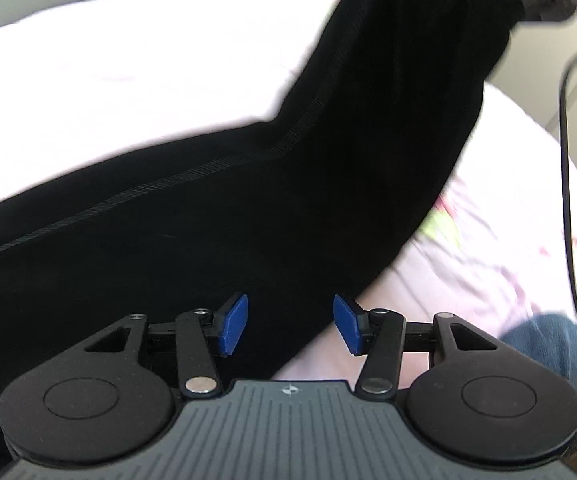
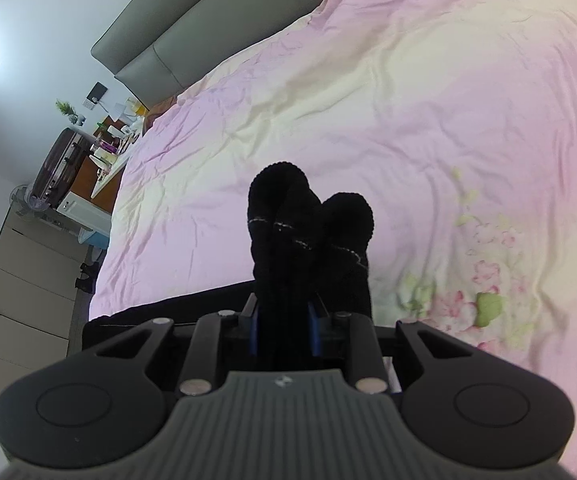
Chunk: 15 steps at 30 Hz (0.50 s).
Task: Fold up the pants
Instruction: 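Fold the cuffs with the right tool toward the left tool at the waistband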
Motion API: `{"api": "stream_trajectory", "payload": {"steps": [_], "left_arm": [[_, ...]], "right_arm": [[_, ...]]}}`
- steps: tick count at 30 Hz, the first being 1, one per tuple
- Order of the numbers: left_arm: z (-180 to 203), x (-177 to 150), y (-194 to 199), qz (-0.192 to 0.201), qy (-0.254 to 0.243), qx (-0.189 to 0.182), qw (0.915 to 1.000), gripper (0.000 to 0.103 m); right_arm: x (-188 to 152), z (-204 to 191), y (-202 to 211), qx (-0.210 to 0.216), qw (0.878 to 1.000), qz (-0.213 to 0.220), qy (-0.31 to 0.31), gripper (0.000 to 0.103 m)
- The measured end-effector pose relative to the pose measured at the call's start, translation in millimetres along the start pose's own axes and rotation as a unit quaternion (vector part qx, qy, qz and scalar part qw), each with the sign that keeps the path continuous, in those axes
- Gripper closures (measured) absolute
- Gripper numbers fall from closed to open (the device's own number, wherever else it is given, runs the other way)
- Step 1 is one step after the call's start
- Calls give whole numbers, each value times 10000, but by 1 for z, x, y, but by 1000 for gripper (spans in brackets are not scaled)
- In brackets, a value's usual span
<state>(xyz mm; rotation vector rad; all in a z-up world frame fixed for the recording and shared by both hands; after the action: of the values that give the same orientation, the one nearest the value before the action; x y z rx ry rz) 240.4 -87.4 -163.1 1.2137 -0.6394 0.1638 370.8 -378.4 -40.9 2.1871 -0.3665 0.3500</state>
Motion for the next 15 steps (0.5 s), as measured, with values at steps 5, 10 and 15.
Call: {"api": "stream_trajectory", "payload": {"steps": [5,10,15], "left_arm": [[-50,0,44,417,576,383,9967,43],[-93,-4,72,612,965,779,9904,43],[-130,-9,83,701,1568,971,9803,43]], "right_arm": [[-6,-71,-38,127,9998,-107,140,83],[-19,-140,-106,147,9980,-444,424,83],[-47,-174,-196,-119,9927,-971,702,83]]}}
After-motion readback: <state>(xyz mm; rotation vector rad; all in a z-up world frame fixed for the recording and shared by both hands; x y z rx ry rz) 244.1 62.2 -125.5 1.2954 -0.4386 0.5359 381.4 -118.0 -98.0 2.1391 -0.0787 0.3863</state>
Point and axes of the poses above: each gripper's, at about its wrist camera, not at the fingertips, and y roughly against the way its jaws point, z to its right, x to its top, the point moved 2 cm from there along -y, roughly the way its jaws point
